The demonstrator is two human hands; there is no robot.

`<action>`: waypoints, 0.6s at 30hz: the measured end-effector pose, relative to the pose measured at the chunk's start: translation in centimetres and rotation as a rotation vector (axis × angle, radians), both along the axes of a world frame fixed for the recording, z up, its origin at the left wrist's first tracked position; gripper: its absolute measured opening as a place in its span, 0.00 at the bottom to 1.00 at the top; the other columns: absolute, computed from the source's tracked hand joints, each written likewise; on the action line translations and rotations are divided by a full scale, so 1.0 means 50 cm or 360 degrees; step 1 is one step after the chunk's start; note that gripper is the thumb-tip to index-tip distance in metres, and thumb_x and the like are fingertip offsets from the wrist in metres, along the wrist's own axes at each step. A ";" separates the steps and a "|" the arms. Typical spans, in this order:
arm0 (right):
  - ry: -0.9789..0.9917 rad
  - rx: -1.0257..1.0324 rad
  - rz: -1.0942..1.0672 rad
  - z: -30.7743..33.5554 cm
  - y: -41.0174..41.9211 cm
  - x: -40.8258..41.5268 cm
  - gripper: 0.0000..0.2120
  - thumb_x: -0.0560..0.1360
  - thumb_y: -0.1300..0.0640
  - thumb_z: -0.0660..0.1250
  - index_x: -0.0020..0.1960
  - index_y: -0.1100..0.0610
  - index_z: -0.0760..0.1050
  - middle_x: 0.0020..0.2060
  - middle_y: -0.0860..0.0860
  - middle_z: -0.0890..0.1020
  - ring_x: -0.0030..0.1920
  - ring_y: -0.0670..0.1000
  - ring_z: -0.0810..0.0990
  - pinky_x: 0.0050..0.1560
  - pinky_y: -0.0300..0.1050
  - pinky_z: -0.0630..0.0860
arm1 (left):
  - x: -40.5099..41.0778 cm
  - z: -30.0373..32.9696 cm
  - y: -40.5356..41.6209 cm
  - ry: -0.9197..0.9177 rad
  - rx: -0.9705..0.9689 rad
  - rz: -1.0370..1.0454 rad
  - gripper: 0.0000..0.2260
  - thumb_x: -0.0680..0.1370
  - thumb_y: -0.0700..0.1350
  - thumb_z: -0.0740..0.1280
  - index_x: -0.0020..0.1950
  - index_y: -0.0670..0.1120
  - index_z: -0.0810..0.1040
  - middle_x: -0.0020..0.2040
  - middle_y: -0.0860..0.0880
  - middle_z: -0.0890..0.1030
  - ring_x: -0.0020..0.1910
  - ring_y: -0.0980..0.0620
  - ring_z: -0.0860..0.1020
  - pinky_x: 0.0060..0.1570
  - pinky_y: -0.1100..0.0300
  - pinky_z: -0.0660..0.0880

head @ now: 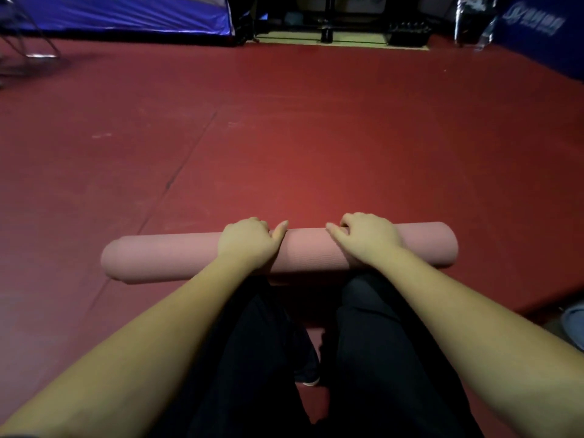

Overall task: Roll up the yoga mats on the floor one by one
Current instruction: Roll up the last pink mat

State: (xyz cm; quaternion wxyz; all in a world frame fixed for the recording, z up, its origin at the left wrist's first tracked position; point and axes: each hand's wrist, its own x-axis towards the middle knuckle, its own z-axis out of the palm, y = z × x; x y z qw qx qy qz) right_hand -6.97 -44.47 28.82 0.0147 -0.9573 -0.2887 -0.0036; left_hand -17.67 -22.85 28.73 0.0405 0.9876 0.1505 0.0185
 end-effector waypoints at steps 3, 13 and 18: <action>-0.0190 -0.0119 0.0008 -0.023 -0.014 -0.033 0.35 0.74 0.30 0.43 0.54 0.52 0.79 0.49 0.52 0.83 0.52 0.57 0.79 0.52 0.50 0.70 | 0.013 0.005 0.004 0.0083 -0.0046 0.0003 0.27 0.81 0.65 0.47 0.40 0.48 0.76 0.49 0.44 0.82 0.52 0.41 0.79 0.45 0.52 0.70; -0.0146 -0.0043 0.0016 0.016 -0.002 -0.022 0.29 0.78 0.34 0.48 0.50 0.54 0.78 0.49 0.54 0.82 0.53 0.57 0.78 0.51 0.50 0.69 | 0.013 0.048 0.004 0.0225 -0.0153 0.0103 0.33 0.81 0.66 0.46 0.51 0.44 0.82 0.55 0.42 0.82 0.55 0.40 0.79 0.52 0.51 0.73; 0.0023 -0.0034 -0.0014 0.054 -0.009 -0.021 0.30 0.77 0.32 0.48 0.48 0.53 0.79 0.50 0.54 0.83 0.53 0.58 0.80 0.46 0.49 0.71 | 0.008 0.083 0.004 0.0372 -0.0209 0.0113 0.34 0.81 0.67 0.46 0.58 0.42 0.80 0.61 0.39 0.79 0.59 0.39 0.77 0.57 0.49 0.72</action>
